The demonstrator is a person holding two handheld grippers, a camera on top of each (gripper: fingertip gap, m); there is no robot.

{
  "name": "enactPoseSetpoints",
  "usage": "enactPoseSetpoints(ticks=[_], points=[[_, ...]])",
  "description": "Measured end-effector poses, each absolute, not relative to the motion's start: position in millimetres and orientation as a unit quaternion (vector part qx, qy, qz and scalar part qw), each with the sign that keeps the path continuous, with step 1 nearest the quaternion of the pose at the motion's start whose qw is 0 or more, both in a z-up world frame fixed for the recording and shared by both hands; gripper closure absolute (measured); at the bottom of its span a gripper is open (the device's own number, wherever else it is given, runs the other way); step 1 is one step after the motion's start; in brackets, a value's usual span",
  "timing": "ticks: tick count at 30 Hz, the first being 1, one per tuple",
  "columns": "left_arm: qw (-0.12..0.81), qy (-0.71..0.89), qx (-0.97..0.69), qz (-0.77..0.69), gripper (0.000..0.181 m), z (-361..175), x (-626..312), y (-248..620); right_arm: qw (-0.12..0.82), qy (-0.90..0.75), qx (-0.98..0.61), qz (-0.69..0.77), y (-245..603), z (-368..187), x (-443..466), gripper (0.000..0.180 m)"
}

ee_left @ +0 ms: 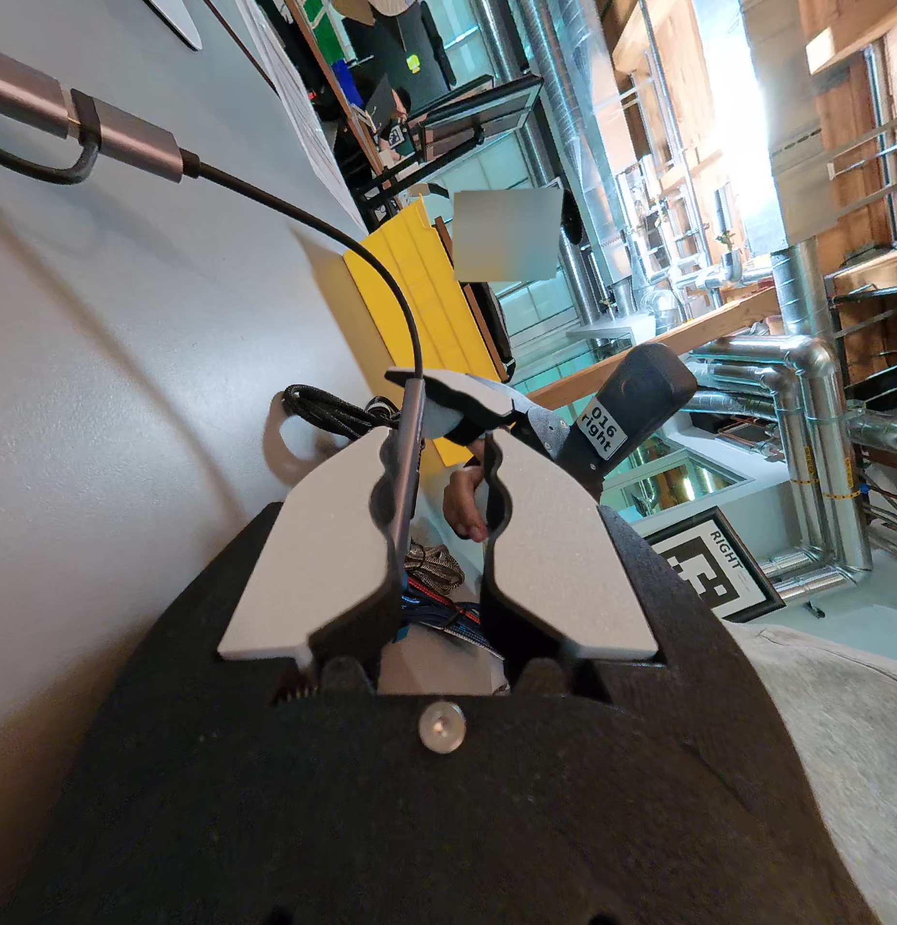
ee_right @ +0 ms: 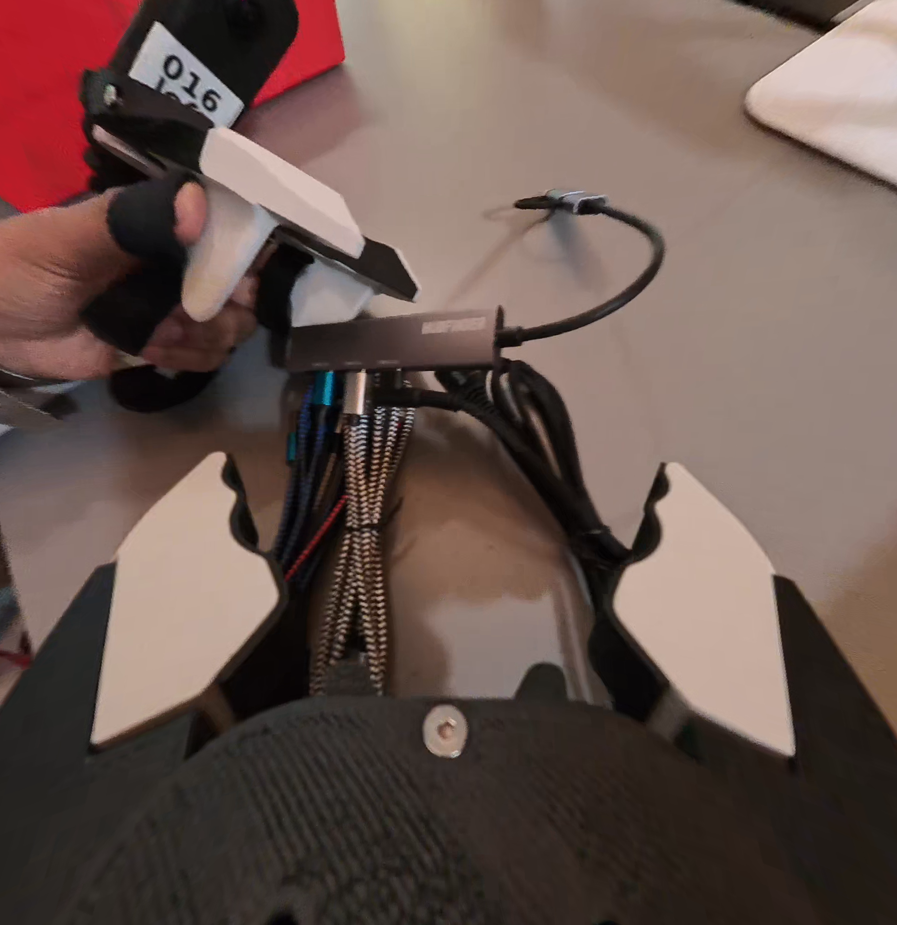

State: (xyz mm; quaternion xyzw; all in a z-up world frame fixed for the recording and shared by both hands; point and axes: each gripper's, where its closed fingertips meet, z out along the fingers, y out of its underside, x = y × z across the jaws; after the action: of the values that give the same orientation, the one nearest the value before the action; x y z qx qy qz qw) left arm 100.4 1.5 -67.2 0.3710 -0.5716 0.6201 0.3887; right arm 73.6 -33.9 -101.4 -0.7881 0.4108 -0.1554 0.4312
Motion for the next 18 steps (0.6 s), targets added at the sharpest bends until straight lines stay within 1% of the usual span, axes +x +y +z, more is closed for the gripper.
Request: enactPoseSetpoints(ticks=[3, 6, 8, 11, 13, 15, 17, 18], points=[[0.391, -0.572, 0.369, 0.619, 0.146, -67, 100, 1, 0.411, 0.413, -0.804, -0.119, -26, -111, 64, 0.032], [0.397, -0.569, 0.368, 0.619, 0.146, -67, 99, 0, 0.334, 0.398, -0.844, -0.135, -29, -133, 57, 0.032], [0.394, -0.573, 0.367, 0.618, 0.146, -67, 98, -1, 0.304, 0.387, -0.856, -0.156, -29, -139, 56, 0.032], [0.384, -0.576, 0.362, 0.624, 0.146, -65, 97, -1, 0.306, 0.395, -0.852, -0.156, -29, -140, 56, 0.032], [0.373, -0.572, 0.359, 0.636, 0.147, -61, 99, 0, 0.328, 0.396, -0.843, -0.156, -30, -139, 56, 0.033], [0.359, -0.566, 0.357, 0.651, 0.148, -56, 103, 3, 0.344, 0.393, -0.838, -0.161, -32, -137, 56, 0.04], [0.344, -0.561, 0.359, 0.662, 0.148, -53, 107, 7, 0.334, 0.393, -0.841, -0.162, -35, -137, 56, 0.049], [0.337, -0.559, 0.361, 0.667, 0.148, -52, 109, 9, 0.328, 0.394, -0.843, -0.162, -37, -136, 56, 0.057]])
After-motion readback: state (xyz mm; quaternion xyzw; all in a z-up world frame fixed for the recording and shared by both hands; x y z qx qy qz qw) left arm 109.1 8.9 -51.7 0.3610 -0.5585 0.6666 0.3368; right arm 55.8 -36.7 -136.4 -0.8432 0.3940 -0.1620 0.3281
